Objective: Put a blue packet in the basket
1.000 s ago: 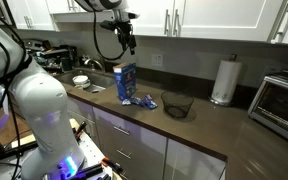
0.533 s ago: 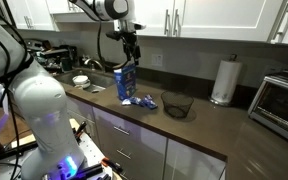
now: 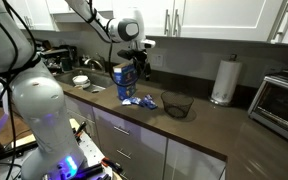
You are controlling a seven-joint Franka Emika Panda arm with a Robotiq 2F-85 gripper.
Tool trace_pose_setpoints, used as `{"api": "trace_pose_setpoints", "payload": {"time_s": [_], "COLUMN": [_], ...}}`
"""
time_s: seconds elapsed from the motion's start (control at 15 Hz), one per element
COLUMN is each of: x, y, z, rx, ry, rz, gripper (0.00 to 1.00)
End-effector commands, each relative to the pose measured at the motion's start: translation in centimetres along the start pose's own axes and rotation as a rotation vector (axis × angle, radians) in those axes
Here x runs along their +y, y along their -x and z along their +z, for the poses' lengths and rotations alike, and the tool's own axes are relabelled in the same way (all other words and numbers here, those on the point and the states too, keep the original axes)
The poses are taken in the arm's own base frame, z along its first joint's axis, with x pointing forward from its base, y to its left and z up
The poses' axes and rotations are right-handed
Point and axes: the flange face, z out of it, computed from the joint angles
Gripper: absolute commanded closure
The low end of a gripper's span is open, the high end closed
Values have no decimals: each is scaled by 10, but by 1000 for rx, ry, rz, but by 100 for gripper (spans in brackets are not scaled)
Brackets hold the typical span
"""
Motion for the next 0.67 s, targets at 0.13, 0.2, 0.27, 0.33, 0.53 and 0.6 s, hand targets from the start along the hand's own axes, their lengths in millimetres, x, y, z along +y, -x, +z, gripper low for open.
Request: {"api": "trace_pose_setpoints", "payload": {"time_s": [0.13, 0.2, 0.27, 0.33, 0.53, 0.6], "x": [-26, -29, -21, -25, -26, -26], "y": [-18, -19, -10, -11, -16, -16], "z": [47, 49, 42, 47, 52, 59], "rx": [-8, -20, -19, -28, -32, -31], "ry": [-28, -31, -22, -22, -31, -42], "rz": [-42, -52, -34, -40, -47, -41], "gripper": [0, 0, 0, 0, 0, 0]}}
